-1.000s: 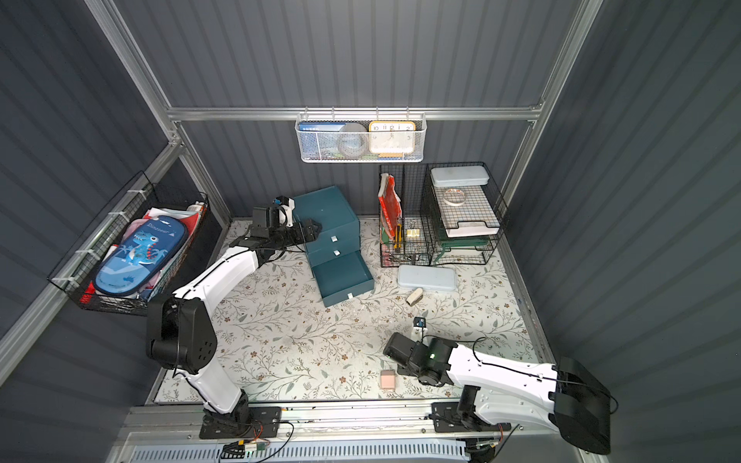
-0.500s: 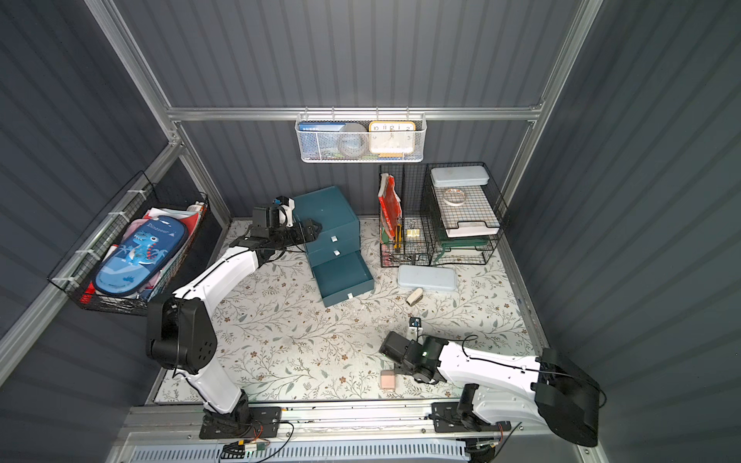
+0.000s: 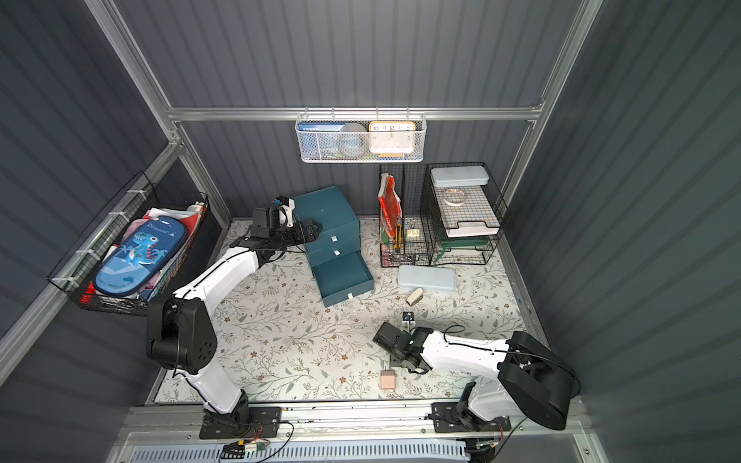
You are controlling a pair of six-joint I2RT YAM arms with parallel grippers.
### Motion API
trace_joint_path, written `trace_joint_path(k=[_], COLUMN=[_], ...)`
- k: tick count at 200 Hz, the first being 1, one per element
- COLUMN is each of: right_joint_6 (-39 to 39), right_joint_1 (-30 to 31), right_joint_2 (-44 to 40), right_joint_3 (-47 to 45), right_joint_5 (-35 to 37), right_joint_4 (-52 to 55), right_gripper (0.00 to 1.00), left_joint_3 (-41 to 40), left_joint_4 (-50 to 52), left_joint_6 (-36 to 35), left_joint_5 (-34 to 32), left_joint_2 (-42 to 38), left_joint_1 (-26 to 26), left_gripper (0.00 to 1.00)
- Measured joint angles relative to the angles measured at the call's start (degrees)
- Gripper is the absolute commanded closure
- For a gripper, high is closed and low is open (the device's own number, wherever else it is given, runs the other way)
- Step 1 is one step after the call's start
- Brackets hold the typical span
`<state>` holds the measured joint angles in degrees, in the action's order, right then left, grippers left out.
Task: Place the plugs into the drawer by color
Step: Pick up the plug from the center of the board.
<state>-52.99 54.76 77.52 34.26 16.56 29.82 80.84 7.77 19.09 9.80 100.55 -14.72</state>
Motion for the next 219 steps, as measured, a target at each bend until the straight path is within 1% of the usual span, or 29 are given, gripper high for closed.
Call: trace_joint_path(k=[17, 38, 64, 87, 111, 132, 153, 190, 219], right_joint_6=[0.83, 2.51, 5.88, 12.55, 21.31, 29.40, 35.58, 42.86, 46.25], right_joint_1=[-0.44, -0.81, -1.55, -3.65, -7.32, -10.95, -13.27, -15.67, -16.52], right_joint_2=[0.70, 1.25, 1.46, 2.19, 7.63, 15.58, 22.29, 32.96, 39.65], right_joint_3=[0.63, 1.31, 3.06, 7.43, 17.03, 29.03, 39.47, 54.99, 61.70], right_joint_5=[-0.17, -0.31, -0.22, -0.42, -1.33, -2.58, -4.04, -7.15, -9.18], right_joint_4=[-0.09, 0.09, 2.10, 2.03, 0.96, -0.31, -1.49, -1.92, -1.90], right_gripper=[0.49, 0.60, 0.67, 0.69, 0.70, 0.71, 0.71, 0.70, 0.67], left_joint_3=[-0.02, -0.02, -0.02, -0.02, -0.04, -0.11, -0.24, -0.39, -0.39], left_joint_4=[-0.04, -0.07, -0.07, -0.09, -0.15, -0.24, -0.26, -0.50, -0.52], left_joint_6=[0.00, 0.00, 0.00, 0.00, 0.02, 0.02, 0.00, 0.02, 0.02], left_joint_5=[0.00, 0.00, -0.02, -0.02, -0.04, -0.04, 0.02, 0.04, 0.07], left_joint_2=[0.00, 0.00, 0.00, 0.00, 0.00, 0.02, 0.00, 0.00, 0.00], left_joint_1=[0.00, 0.00, -0.02, -0.04, -0.09, -0.09, -0.09, -0.09, -0.09], left_gripper=[0.03, 0.03, 0.03, 0.03, 0.03, 0.03, 0.03, 0.03, 0.03])
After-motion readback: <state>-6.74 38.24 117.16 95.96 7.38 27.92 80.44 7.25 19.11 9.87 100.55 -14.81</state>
